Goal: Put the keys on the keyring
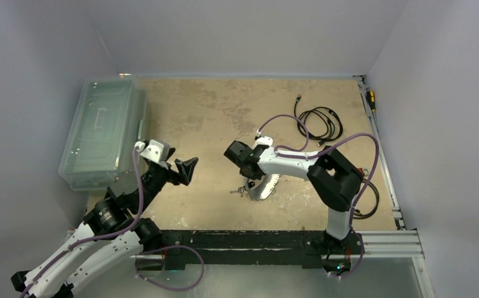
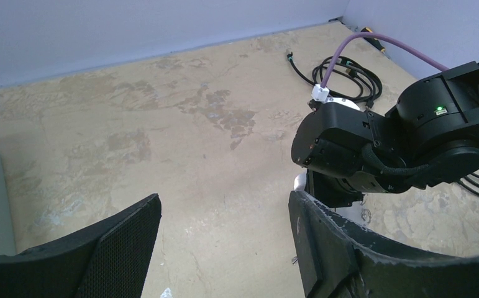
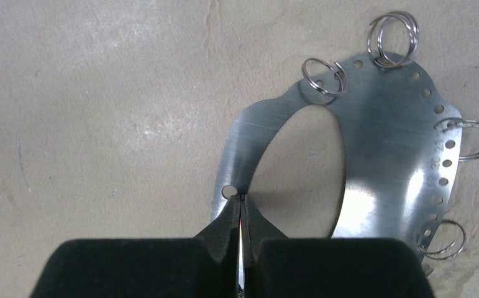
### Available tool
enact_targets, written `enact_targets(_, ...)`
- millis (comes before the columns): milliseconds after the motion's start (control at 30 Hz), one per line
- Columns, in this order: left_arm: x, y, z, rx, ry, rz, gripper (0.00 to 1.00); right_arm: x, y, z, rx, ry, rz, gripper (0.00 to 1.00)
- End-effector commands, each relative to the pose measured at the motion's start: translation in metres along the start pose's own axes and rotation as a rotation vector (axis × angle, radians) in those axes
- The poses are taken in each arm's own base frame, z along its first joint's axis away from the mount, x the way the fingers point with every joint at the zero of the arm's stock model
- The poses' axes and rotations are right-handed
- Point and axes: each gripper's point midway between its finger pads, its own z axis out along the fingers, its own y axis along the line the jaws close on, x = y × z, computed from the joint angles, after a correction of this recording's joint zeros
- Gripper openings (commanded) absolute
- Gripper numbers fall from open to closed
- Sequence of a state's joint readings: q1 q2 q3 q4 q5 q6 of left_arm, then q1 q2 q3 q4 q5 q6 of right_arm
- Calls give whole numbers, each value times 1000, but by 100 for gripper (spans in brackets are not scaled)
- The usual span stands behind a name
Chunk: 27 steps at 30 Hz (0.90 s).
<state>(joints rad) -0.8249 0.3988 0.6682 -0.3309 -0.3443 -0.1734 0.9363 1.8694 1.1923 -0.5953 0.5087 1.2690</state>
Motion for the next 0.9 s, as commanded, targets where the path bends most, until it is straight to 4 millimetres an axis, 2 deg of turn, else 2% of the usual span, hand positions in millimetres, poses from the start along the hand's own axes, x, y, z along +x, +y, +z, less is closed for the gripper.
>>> enact_targets(0, -10, 1, 1, -6, -24, -10, 74, 5, 1, 2, -43, 9, -52, 0)
enact_targets(133, -10, 1, 1, -11, -25, -11, 74, -9, 4, -19, -100, -28, -63, 0)
enact_targets(300, -9, 2, 1, -13, -21, -7, 74, -18, 30, -46, -307, -73, -87, 0)
enact_targets(433, -9, 2, 1, -15, -21, -8, 74, -21, 20, -56, -329, -85, -85, 0)
enact_targets(467, -9, 2, 1, -14, -20, -8, 74, -24, 11, -56, -300, -94, -76, 11)
enact_targets(567, -8, 1, 2, -12, -17, -8, 74, -17, -18, -51, -204, -70, -71, 78)
enact_targets(600, -9, 1, 2, -11, -18, -8, 74, -13, -27, -50, -177, -55, -66, 86)
enact_targets(667, -9, 1, 2, -11, -18, -7, 74, -6, -43, -49, -140, -36, -43, 89)
enact_targets(800, -8, 1, 2, -9, -16, -6, 74, 4, -81, -47, -65, -21, 0, 82)
enact_targets(867, -8, 0, 3, -9, -15, -6, 74, 9, -91, -47, -69, -14, 0, 80)
